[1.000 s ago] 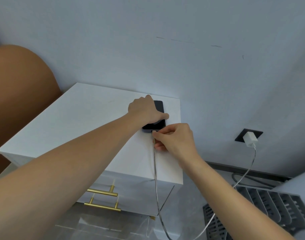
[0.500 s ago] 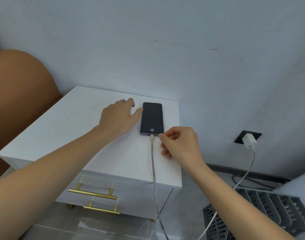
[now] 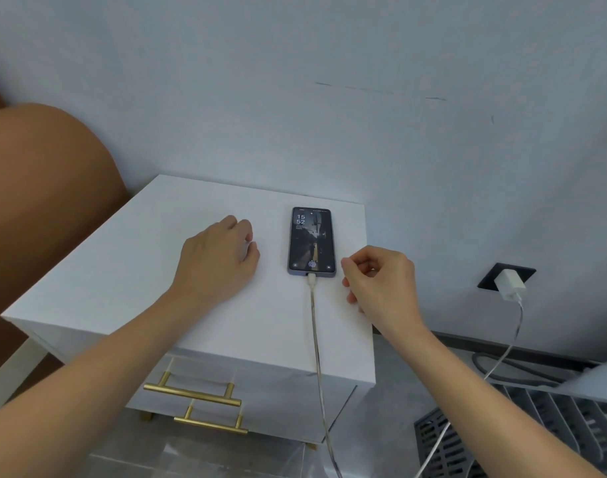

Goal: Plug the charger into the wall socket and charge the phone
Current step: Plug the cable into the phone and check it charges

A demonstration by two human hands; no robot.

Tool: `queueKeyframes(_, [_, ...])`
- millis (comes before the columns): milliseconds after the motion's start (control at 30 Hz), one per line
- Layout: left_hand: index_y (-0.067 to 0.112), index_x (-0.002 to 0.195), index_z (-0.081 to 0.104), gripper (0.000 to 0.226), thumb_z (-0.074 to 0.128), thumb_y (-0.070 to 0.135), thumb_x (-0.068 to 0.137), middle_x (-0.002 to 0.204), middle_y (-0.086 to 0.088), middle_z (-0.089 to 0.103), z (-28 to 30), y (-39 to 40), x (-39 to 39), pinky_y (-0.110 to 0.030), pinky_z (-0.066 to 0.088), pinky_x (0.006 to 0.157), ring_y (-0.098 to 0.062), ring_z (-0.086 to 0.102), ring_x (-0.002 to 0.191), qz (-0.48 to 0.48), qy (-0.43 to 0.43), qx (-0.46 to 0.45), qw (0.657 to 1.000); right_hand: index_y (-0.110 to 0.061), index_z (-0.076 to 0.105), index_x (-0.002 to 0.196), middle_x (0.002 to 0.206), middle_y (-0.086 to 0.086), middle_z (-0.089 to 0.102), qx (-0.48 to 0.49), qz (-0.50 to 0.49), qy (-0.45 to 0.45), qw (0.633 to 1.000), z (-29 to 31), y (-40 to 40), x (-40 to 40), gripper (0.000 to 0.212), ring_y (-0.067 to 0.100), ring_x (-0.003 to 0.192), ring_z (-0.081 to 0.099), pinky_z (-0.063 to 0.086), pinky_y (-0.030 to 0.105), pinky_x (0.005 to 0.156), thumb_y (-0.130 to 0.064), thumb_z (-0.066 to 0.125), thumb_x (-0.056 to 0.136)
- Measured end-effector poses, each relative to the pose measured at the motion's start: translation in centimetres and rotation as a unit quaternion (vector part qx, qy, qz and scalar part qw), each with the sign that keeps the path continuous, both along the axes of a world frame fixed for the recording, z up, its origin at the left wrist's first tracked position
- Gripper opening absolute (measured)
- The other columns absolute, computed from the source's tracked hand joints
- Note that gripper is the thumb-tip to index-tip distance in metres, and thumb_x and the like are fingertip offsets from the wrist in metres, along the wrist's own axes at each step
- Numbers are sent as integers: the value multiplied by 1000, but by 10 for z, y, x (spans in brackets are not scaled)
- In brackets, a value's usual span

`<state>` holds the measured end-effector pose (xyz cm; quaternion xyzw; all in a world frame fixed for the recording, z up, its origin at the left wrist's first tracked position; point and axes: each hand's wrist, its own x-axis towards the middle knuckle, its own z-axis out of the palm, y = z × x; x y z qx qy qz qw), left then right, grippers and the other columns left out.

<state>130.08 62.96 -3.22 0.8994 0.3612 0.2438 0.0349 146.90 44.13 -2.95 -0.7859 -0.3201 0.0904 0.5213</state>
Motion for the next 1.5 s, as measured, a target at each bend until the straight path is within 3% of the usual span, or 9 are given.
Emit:
queueKeyframes(267, [12,103,71,13,61,21,103,89,-1,64,-2,-1,-1,-33,40,63,-25,54,72,-14,-19,4,1000,-14,72,71,62,7,73,-5,12,1,1000,1,-2,1,21,12,39,65,50,23,39,-15,69,91])
queueKeyframes(633, [12,102,70,12,61,19,102,85,1,61,0,-3,-3,-35,45,63,-26,57,73,-24,-24,-1,999,-19,72,71,66,3,73,-10,23,-11,1000,2,-4,2,20,17,40,67,60,39,46,-18,69,91])
queueKeyframes(1167, [14,103,70,11,60,19,102,84,2,60,1,-4,-3,-34,44,63,-25,57,74,-25,-19,-7,999,-21,72,70,65,3,72,-16,26,-9,999,3,-5,2,22,16,39,67,56,29,43,-18,71,91])
queueKeyframes(1500, [14,103,70,12,60,19,102,83,3,59,1,-5,-2,-33,44,64,-25,59,74,-22,-22,-8,999,-18,73,72,67,5,72,-18,34,-5,999,5,-7,3,20,16,40,67,60,37,46,-18,71,92])
